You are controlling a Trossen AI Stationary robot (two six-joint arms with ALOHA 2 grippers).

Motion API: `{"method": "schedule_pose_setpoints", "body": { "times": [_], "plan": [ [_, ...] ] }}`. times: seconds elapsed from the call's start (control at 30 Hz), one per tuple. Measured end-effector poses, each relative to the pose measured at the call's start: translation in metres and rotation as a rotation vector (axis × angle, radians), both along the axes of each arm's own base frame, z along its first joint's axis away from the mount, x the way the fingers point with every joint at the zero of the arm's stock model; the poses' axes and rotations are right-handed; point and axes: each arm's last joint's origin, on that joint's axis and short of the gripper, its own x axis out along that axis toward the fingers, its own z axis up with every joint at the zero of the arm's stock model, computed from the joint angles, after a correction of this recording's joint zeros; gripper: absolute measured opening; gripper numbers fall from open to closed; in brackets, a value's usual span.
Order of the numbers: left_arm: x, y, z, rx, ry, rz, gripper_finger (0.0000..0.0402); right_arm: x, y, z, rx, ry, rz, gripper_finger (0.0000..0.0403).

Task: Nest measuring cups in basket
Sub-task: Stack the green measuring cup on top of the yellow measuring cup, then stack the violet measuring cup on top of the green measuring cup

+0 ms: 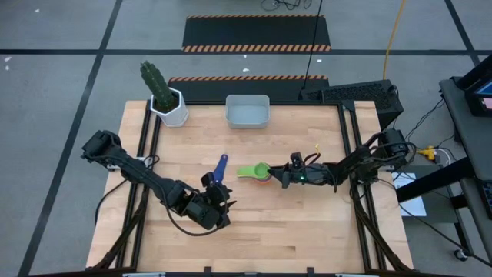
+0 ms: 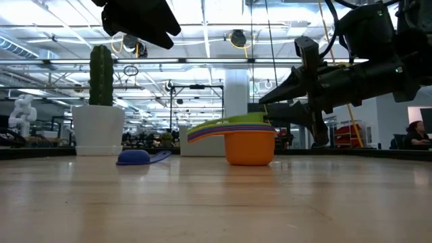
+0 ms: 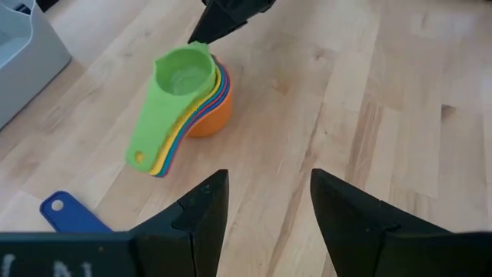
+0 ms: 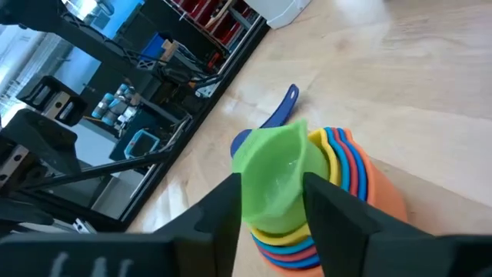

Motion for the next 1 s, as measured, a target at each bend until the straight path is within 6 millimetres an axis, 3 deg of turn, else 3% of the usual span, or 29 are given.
{"method": "schedule_pose_setpoints", "body": {
  "times": [0.57, 0.83, 1.0],
  "plan": [
    [0.0, 0.0, 0.0, 0.007, -0.007, 0.009, 0.0189, 0.0, -0.008, 0.001, -0.112, 0.031, -0.047, 0.0194],
    [-0.003, 0.013, -0.019, 0.021, 0.027, 0.077, 0.0189, -0.003, -0.003, 0.028, -0.233, -0.049, 0.064, 0.0194],
    [-0.003, 0.025, -0.029, 0.003, 0.043, 0.141, 0.0189, -0.012, 0.004, 0.039, -0.323, 0.005, 0.121, 0.0194]
  ]
}}
